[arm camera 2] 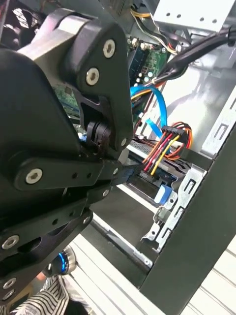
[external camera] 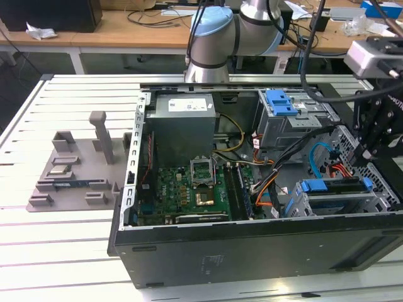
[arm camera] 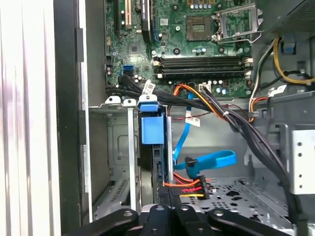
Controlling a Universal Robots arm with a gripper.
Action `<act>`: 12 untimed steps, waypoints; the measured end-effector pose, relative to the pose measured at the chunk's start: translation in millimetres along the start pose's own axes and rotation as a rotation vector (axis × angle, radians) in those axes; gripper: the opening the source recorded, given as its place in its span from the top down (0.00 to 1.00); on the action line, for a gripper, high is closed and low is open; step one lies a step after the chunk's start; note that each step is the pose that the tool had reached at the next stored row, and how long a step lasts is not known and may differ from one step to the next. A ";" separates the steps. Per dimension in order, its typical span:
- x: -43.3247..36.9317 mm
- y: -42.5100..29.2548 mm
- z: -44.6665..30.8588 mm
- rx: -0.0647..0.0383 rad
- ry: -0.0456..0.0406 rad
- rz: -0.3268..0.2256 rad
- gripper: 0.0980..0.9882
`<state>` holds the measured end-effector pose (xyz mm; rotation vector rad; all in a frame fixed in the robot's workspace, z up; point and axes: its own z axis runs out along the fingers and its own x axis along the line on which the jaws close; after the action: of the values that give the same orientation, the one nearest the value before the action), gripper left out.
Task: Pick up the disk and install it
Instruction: 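Insert the first disk wire, then insert the second disk wire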
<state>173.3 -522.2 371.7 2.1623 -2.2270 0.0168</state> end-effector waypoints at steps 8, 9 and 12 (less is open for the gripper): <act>-0.9 0.2 -12.4 0.000 0.0000 0.000 0.99; -0.9 0.2 -12.4 0.000 -0.0001 0.000 0.99; -0.9 0.2 -12.6 0.000 0.0000 0.000 0.99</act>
<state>173.3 -520.8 384.3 2.1624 -2.2270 0.0169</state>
